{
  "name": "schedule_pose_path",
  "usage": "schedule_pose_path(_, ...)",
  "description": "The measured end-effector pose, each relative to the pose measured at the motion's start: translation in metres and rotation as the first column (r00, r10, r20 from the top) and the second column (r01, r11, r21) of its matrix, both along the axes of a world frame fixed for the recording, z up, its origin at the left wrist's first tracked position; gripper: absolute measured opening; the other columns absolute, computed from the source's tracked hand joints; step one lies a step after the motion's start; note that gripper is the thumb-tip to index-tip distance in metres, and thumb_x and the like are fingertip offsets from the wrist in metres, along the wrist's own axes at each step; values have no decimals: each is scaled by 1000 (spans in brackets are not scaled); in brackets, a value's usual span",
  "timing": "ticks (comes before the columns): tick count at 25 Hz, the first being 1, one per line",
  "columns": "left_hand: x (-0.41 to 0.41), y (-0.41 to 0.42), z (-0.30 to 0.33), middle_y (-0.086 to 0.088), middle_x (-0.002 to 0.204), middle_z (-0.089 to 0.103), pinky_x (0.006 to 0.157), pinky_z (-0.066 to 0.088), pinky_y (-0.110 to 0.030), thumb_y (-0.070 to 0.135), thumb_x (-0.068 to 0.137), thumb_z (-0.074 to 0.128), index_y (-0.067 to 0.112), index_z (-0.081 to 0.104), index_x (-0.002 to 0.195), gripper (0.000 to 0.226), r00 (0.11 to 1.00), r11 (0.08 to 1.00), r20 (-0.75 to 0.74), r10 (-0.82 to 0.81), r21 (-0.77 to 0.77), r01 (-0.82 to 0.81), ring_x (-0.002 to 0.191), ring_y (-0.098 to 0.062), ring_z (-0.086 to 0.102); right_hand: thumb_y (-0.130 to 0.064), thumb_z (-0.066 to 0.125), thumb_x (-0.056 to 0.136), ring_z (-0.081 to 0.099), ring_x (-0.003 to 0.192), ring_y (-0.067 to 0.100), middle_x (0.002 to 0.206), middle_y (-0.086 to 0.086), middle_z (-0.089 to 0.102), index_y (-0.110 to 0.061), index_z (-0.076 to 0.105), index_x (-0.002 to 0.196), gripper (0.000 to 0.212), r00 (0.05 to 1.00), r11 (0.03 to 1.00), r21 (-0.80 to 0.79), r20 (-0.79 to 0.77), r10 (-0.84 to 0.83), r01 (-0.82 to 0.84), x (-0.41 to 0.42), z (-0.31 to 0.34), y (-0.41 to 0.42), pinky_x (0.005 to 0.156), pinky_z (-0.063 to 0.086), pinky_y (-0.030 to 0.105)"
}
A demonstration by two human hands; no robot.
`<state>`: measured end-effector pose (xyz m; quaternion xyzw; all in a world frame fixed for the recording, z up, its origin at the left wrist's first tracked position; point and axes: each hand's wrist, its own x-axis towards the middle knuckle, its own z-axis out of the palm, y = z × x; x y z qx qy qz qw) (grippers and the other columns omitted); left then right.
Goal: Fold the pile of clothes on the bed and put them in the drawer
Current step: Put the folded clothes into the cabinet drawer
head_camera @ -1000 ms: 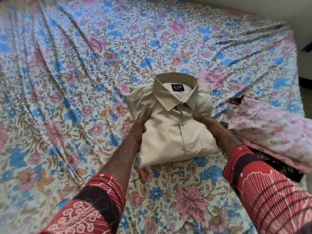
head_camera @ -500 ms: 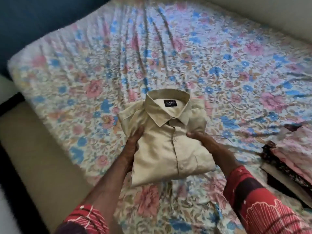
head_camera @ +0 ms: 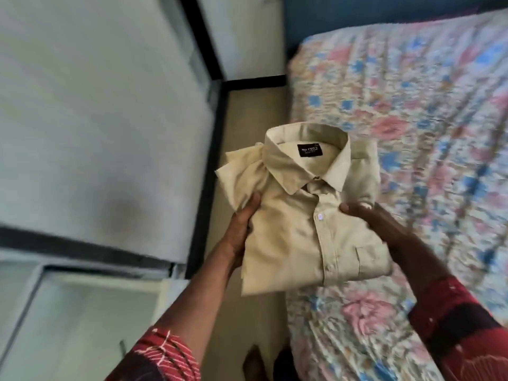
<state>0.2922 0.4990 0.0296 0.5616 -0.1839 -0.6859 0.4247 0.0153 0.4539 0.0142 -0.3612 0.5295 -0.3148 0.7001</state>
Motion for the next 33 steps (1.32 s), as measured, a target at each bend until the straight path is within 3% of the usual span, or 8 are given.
schedule_pose_path(6, 153, 152, 27, -13, 129, 70, 94, 56, -42, 54, 97, 55, 15, 60, 138, 57, 877, 876, 40, 478, 54, -479, 117, -30, 68, -38, 95, 65, 73, 108, 26, 118, 4, 76, -19, 69, 127, 69, 878, 878, 10, -12, 479, -479, 208, 26, 24, 99, 54, 46)
schedule_pose_path(10, 221, 257, 34, -17, 133, 67, 100, 52, -44, 59, 98, 49, 13, 60, 139, 62, 715, 710, 30, 699, 90, -698, 121, -33, 66, -23, 80, 81, 73, 109, 22, 118, 0, 76, -20, 64, 130, 52, 714, 714, -45, 21, 700, -699, 333, 41, 74, 96, 55, 43)
schedule_pose_path(14, 254, 346, 28, -11, 103, 78, 69, 59, -30, 51, 102, 40, 13, 70, 116, 49, 479, 470, 53, 876, 129, -873, 87, -22, 77, -28, 86, 79, 72, 112, 24, 121, 1, 75, -22, 63, 133, 59, 476, 477, -28, 24, 879, -879, 435, 26, 133, 100, 55, 49)
schedule_pose_path(16, 262, 381, 15, -8, 99, 79, 72, 55, -33, 50, 102, 42, 16, 68, 115, 45, 403, 388, 91, 911, 148, -910, 82, -21, 77, -35, 92, 73, 72, 111, 22, 121, -3, 75, -29, 61, 134, 69, 379, 378, 5, 6, 926, -926, 477, 4, 158, 99, 56, 48)
schedule_pose_path(20, 272, 428, -34, -8, 109, 78, 85, 53, -39, 52, 97, 54, 18, 65, 126, 46, 272, 230, 140, 952, 256, -939, 104, -29, 71, -44, 98, 59, 70, 110, 16, 125, -7, 71, -35, 55, 138, 91, 265, 269, 40, -95, 960, -962, 523, -49, 194, 96, 58, 42)
schedule_pose_path(28, 303, 452, -101, -11, 110, 77, 96, 53, -43, 51, 95, 62, 17, 69, 119, 42, 302, 237, 147, 942, 344, -908, 105, -32, 71, -57, 102, 37, 71, 107, 21, 123, -3, 72, -28, 58, 137, 113, 222, 277, 157, -299, 928, -948, 558, -124, 208, 90, 61, 45)
schedule_pose_path(31, 317, 468, -136, -6, 123, 73, 100, 54, -48, 58, 75, 82, 26, 62, 130, 66, 410, 297, 329, 851, 342, -891, 109, -26, 70, -43, 100, 57, 62, 122, 28, 138, 4, 61, -19, 44, 148, 109, 197, 289, 138, -463, 864, -947, 565, -129, 213, 96, 55, 43)
schedule_pose_path(33, 319, 474, -145, -7, 128, 67, 95, 57, -48, 48, 78, 83, 22, 53, 132, 67, 489, 334, 527, 696, 365, -869, 106, -24, 67, -39, 91, 74, 48, 137, 38, 152, 14, 48, -12, 26, 157, 109, 66, 214, 156, -642, 764, -964, 563, -134, 221, 106, 45, 46)
